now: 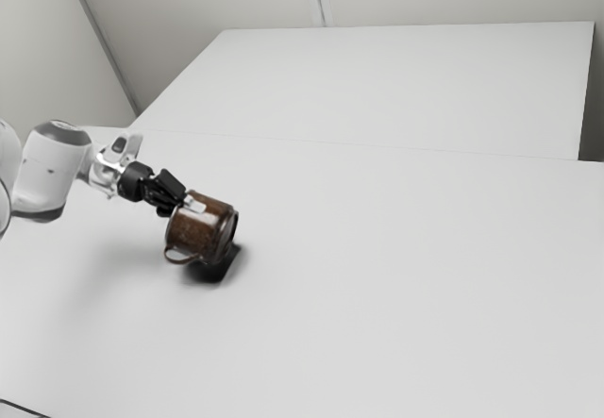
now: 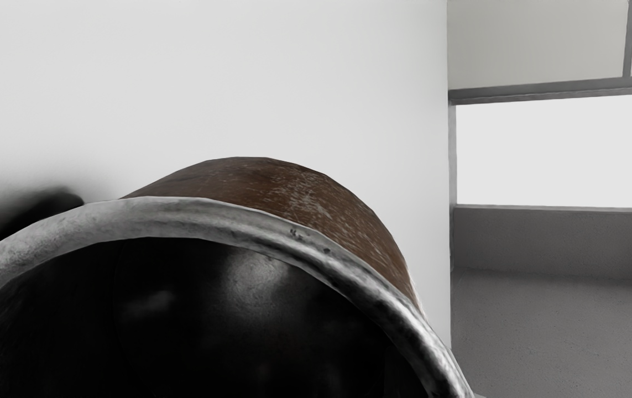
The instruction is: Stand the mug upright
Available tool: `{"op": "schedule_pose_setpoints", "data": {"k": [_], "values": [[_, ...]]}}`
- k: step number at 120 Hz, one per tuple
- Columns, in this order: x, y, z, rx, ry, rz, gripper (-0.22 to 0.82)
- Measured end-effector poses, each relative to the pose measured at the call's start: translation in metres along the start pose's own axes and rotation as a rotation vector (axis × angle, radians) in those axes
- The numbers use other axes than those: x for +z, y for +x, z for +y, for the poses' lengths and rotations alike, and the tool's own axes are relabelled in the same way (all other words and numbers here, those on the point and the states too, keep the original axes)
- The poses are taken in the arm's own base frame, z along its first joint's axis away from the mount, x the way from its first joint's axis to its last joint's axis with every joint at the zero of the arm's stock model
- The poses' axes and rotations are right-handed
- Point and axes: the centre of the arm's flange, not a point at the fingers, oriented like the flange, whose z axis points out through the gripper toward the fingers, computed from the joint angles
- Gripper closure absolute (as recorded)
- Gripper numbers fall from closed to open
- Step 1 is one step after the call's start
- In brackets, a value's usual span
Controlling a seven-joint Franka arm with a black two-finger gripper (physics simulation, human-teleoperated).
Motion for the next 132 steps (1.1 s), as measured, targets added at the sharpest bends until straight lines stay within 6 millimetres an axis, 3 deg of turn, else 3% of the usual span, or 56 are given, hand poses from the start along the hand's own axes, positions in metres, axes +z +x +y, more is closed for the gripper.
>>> {"op": "schedule_pose_setpoints", "data": {"k": [24,44,60,68,85,132], "values": [[0.009,0.013,0.045,0.006,0.245,-0.015,0.78],[0.051,0.007,0.059,-0.036,0.479,-0.044,0.78],[0.074,0.013,0.098,0.013,0.718,-0.077,0.78],[0.087,0.015,0.108,0.011,0.804,-0.085,0.78],[0.104,0.013,0.111,-0.045,0.929,-0.075,0.78],[0.111,0.010,0.096,-0.247,1.103,0.021,0.78]]}}
